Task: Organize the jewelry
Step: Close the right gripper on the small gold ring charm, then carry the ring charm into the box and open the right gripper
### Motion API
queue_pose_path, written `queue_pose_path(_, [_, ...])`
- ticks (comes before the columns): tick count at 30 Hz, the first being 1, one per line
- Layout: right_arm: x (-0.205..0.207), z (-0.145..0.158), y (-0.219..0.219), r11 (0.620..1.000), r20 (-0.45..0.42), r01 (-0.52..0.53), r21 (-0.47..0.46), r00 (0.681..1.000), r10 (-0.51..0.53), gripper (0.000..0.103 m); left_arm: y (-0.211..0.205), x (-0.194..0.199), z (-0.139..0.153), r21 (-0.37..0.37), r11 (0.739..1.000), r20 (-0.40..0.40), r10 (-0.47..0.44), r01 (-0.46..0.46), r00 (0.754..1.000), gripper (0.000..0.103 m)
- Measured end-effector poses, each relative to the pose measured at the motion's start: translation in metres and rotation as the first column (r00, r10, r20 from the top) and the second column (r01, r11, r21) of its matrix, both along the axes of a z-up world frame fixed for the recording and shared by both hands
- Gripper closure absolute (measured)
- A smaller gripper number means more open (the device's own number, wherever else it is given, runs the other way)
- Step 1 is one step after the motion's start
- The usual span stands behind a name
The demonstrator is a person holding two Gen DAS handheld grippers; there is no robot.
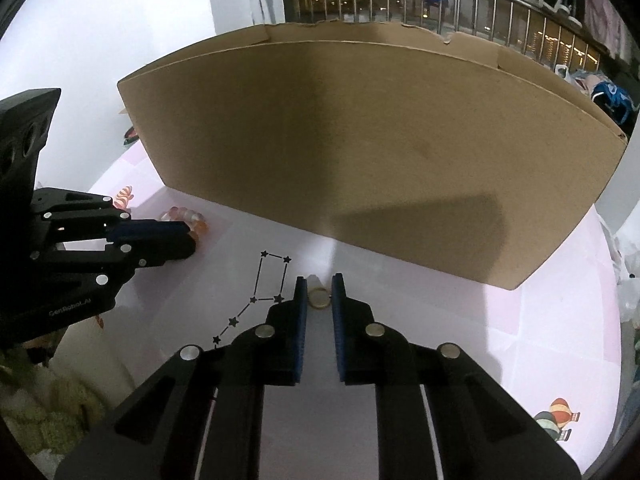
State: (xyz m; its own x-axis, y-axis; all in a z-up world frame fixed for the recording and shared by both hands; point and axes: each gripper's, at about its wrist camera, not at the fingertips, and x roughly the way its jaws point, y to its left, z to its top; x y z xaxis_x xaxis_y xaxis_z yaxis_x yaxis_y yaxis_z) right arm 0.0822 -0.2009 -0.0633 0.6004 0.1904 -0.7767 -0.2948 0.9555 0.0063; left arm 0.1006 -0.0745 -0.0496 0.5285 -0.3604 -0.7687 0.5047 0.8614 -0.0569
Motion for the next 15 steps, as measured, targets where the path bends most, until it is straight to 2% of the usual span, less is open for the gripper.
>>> queue_pose_path(9, [-0.002,0.002,-0.002,1.000,0.002,0.004,0.015,1.000,-0.004,0.091,0.000,-0.001,0.001,-0.003,1.000,0.003,-0.001,0.001,1.000,0.095])
queue_pose_path(15, [-0.007,0.015,-0.003,0.999,0.027,0.007,0.036,1.000,-0.008,0.091,0.002,-0.007,0.010,-0.013,1.000,0.041,-0.005,0.006,0.999,0.095])
